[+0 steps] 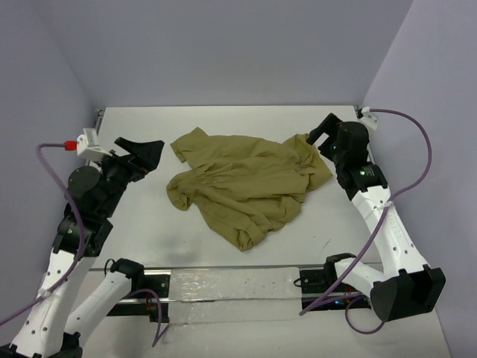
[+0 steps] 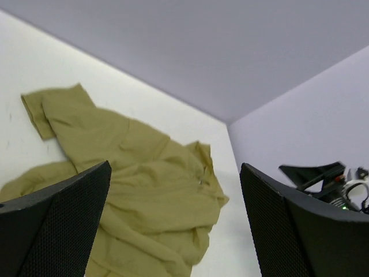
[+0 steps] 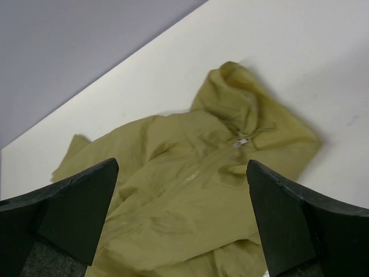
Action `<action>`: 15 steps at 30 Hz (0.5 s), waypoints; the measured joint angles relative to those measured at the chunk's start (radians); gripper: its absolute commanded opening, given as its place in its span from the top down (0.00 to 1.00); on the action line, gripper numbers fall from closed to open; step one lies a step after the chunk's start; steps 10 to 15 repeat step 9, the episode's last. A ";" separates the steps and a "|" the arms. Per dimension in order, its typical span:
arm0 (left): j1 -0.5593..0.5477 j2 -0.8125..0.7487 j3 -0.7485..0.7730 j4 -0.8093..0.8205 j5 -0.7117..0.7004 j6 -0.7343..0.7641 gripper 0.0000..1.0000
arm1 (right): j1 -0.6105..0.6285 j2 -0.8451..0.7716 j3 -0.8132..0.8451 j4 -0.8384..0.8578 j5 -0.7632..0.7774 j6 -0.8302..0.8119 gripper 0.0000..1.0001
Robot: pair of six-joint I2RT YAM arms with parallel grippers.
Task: Zip up the jacket
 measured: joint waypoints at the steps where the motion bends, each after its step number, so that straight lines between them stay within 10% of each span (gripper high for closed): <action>1: 0.000 -0.017 0.008 -0.001 -0.014 0.009 0.01 | 0.000 -0.003 0.000 -0.012 0.023 0.000 0.00; 15: 0.000 -0.089 -0.010 -0.015 -0.034 0.021 0.01 | -0.001 0.025 0.000 -0.072 0.108 -0.006 0.00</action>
